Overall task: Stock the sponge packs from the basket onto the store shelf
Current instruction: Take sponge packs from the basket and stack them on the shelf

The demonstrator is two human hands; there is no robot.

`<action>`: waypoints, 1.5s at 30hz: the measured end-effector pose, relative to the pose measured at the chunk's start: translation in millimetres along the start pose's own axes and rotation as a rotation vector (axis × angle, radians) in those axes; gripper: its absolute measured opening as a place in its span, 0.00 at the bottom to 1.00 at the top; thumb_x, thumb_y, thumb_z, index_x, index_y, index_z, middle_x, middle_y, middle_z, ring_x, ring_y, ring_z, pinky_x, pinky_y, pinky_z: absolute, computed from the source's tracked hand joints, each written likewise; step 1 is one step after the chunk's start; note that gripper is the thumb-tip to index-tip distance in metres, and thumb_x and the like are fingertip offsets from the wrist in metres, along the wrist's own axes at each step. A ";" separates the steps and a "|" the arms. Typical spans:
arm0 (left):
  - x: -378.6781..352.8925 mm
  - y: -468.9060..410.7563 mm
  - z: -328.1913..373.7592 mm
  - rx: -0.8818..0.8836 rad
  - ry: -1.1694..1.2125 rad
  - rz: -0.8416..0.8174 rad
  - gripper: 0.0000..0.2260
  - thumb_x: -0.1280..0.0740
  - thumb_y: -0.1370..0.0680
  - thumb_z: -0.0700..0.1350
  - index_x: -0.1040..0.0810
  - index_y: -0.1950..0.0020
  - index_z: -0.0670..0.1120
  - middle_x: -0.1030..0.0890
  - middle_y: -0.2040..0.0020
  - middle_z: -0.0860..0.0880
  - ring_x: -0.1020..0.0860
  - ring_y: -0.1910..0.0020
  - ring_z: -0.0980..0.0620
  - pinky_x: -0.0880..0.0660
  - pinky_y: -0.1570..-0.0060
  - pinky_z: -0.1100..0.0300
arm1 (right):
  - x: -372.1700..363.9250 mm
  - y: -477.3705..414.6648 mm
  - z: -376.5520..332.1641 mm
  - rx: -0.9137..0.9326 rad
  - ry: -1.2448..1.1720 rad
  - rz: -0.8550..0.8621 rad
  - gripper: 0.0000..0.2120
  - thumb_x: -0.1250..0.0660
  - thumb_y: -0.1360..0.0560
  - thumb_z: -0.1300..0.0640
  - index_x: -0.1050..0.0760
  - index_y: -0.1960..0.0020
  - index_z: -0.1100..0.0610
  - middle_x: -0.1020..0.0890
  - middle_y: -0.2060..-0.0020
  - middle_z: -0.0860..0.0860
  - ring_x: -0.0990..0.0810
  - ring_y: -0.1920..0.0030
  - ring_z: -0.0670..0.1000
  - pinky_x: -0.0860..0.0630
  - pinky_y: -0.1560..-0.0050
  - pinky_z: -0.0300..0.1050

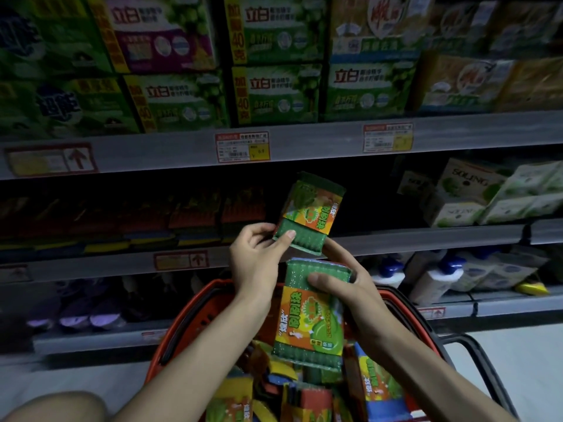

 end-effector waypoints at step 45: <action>-1.4 -15.1 0.3 0.068 -0.204 -0.026 0.17 0.39 0.17 0.36 0.23 0.31 0.47 0.17 0.53 0.53 0.18 0.52 0.52 0.24 0.47 0.54 | 11.0 -54.9 3.9 -0.027 0.291 -0.054 0.51 0.19 0.47 0.43 0.35 0.27 0.41 0.22 0.31 0.52 0.13 0.47 0.51 0.17 0.51 0.43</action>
Point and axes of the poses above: each hand's wrist, its own y-axis away from the middle knuckle, its own x-axis out of the back of the hand, z = x × y, the point moved 6 cm from there along -y, towards the middle knuckle
